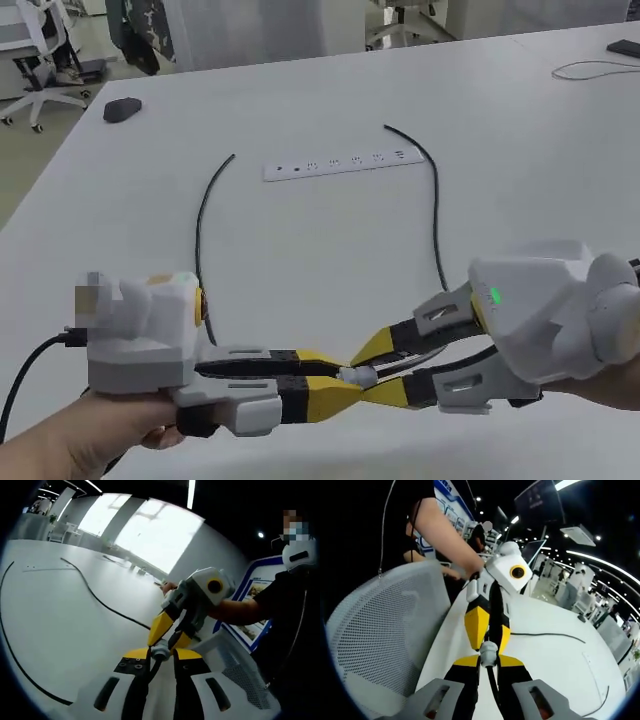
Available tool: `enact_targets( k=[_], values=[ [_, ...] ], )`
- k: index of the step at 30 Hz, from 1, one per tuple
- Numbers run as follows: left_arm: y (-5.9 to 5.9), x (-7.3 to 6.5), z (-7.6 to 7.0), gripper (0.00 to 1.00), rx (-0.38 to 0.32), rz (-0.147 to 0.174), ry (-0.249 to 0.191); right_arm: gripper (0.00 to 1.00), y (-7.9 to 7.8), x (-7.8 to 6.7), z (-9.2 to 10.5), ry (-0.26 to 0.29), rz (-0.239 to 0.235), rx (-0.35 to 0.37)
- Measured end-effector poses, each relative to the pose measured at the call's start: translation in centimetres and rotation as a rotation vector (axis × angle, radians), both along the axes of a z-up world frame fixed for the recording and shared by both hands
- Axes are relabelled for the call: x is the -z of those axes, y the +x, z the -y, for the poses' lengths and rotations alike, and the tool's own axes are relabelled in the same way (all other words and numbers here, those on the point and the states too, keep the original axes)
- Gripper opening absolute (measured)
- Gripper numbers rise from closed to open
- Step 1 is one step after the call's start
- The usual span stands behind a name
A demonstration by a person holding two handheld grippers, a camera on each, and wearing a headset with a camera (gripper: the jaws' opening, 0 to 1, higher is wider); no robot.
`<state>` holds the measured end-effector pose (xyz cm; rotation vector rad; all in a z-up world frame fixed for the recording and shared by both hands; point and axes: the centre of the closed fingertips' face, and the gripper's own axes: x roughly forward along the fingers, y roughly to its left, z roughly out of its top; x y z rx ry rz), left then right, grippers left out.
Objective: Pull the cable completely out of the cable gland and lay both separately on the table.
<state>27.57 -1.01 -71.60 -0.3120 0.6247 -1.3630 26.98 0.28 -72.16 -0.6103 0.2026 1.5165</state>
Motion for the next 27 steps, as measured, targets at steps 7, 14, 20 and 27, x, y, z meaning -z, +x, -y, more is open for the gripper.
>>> enact_targets(
  k=[7, 14, 20, 27],
  values=[
    [0.1, 0.0, 0.0, 0.16, 0.007, 0.025, 0.016, 0.07, 0.1, -0.1, 0.0, 0.014, -0.017, 0.0],
    [0.6, -0.5, 0.1, 0.15, 0.019, 0.139, 0.049, 0.09, 0.7, -0.5, 0.0, 0.026, -0.085, 0.04],
    [0.9, -0.8, 0.0, 0.15, 0.063, 0.261, 0.1, 0.1, 1.3, -1.0, 0.2, 0.059, -0.237, 0.079],
    [1.0, -1.2, 0.0, 0.15, 0.1, 0.337, 0.104, 0.09, 1.2, -1.3, 0.5, 0.093, -0.398, 0.099]
  ],
)
